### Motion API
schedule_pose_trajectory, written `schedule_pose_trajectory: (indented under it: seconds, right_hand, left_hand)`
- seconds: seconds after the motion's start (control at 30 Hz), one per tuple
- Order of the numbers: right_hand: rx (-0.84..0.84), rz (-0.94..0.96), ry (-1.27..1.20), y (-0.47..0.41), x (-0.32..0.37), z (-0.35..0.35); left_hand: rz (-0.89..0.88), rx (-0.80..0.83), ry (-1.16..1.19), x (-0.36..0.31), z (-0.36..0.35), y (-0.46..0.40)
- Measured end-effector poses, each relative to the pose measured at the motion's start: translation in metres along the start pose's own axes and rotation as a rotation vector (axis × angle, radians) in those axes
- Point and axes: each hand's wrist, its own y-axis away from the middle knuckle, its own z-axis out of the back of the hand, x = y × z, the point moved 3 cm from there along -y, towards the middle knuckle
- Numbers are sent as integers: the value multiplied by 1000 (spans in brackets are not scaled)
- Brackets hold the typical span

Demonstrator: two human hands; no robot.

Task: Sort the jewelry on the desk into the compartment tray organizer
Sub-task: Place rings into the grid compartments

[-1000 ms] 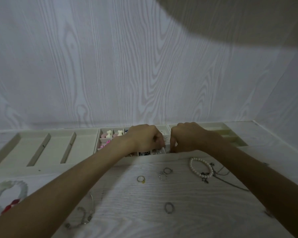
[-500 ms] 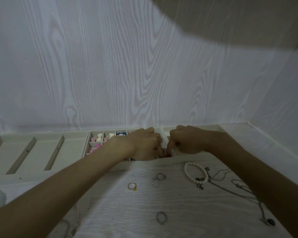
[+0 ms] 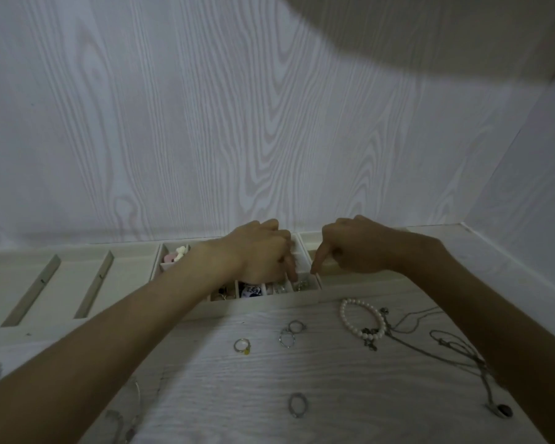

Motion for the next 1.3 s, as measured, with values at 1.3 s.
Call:
schedule_pose_trajectory:
  seconds: [1.3]
  right_hand:
    - [125,1,102,-13,18,-9]
  left_hand:
    - [21,121,107,-10,-7,-7]
